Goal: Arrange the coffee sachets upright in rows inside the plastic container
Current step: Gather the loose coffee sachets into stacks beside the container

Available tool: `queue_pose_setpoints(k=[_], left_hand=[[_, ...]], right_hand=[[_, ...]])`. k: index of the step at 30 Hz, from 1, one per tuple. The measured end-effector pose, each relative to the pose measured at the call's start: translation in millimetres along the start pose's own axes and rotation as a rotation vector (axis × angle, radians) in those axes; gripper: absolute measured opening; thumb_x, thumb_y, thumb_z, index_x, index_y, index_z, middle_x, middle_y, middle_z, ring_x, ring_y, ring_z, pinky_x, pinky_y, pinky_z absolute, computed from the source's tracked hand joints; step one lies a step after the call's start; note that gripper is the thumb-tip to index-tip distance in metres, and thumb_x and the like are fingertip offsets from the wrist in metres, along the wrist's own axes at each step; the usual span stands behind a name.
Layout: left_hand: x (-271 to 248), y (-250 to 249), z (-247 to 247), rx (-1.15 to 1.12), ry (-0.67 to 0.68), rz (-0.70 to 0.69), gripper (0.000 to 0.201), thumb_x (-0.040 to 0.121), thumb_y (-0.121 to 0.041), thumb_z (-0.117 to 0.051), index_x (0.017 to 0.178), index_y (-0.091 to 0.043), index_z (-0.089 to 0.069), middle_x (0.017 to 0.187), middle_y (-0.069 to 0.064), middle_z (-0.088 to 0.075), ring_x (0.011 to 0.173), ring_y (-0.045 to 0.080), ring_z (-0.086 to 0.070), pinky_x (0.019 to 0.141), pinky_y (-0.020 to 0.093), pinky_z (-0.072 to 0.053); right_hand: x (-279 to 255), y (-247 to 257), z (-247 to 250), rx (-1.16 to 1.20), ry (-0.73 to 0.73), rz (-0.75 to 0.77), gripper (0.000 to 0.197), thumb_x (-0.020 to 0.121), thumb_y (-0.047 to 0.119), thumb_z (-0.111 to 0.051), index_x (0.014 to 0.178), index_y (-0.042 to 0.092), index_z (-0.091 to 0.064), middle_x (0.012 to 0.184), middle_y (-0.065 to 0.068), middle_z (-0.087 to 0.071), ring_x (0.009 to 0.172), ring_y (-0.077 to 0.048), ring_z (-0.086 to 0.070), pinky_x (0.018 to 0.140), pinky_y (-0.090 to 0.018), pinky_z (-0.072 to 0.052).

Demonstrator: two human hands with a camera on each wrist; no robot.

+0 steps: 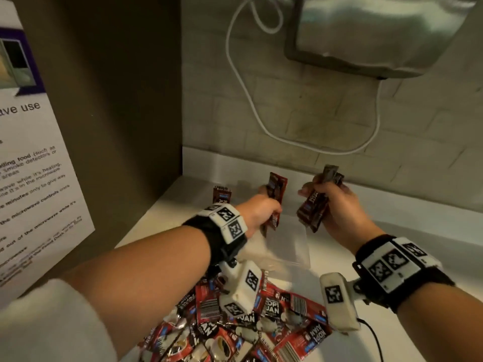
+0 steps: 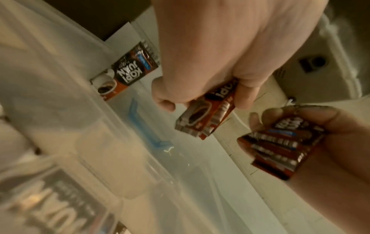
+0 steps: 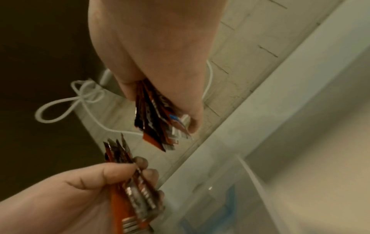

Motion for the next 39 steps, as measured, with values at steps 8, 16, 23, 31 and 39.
queue_pose_setpoints(k=[8,16,23,31,39], left_hand=[[34.7,32.5,-35.6,0.358,0.044,0.095,0.067,0.081,-0.024,-0.059,0.140,-0.013,-0.030,0.135,0.021,-0.047,0.123,0.039,-0.049,0.103,0.048,-0.043],[43.2,47.7,-45.4,0.623,0.056,0.099,0.053,0.094,-0.025,-0.054,0.139,-0.006,-0.035,0.139,0.020,-0.041,0.124,0.038,-0.047,0.104,0.046,-0.042],[30.8,46.5,-64.3,0.575,0.183,0.098,0.030,0.082,-0.001,-0.062,0.111,-0.002,-0.052,0.090,0.013,-0.058,0.098,0.038,-0.065,0.079,0.041,-0.055],[29.6,45.7,-67.5,0.798,0.267,0.053,0.042,0.086,-0.016,-0.069,0.125,-0.005,-0.058,0.120,0.017,-0.064,0.105,0.033,-0.063,0.091,0.042,-0.052],[29.4,32.4,-60.4,0.788,0.132,0.004,0.056,0.081,-0.011,-0.071,0.127,-0.004,-0.042,0.116,0.016,-0.061,0.098,0.036,-0.064,0.078,0.041,-0.053]], right_hand=[[32.7,-70.8,18.5,-0.323,0.004,-0.095,0.023,0.096,0.017,-0.047,0.119,0.015,-0.053,0.114,-0.011,-0.059,0.097,-0.017,-0.056,0.087,-0.033,-0.039],[31.4,-93.3,23.4,-0.433,0.062,-0.119,0.061,0.090,0.057,-0.047,0.143,0.032,-0.030,0.148,0.003,-0.036,0.137,-0.017,-0.033,0.117,-0.042,-0.021],[22.6,-93.5,9.7,-0.284,0.168,-0.134,0.052,0.072,0.058,-0.065,0.116,0.033,-0.049,0.122,-0.002,-0.059,0.109,-0.012,-0.058,0.096,-0.032,-0.042],[17.9,-97.7,17.1,-0.309,0.345,-0.155,0.103,0.041,0.027,-0.073,0.134,0.028,-0.030,0.125,-0.014,-0.055,0.113,-0.029,-0.058,0.082,-0.035,-0.052],[17.8,-101.6,26.0,-0.522,0.338,-0.134,0.132,0.037,0.004,-0.083,0.149,0.028,-0.016,0.138,0.001,-0.043,0.126,-0.012,-0.041,0.091,-0.022,-0.041]])
Point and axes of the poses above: each hand's wrist, its own x-axis towards the middle knuckle, its own z-axis out of the back of the hand, y = z × x, the point moved 9 cm from there along x, towards the middle knuckle
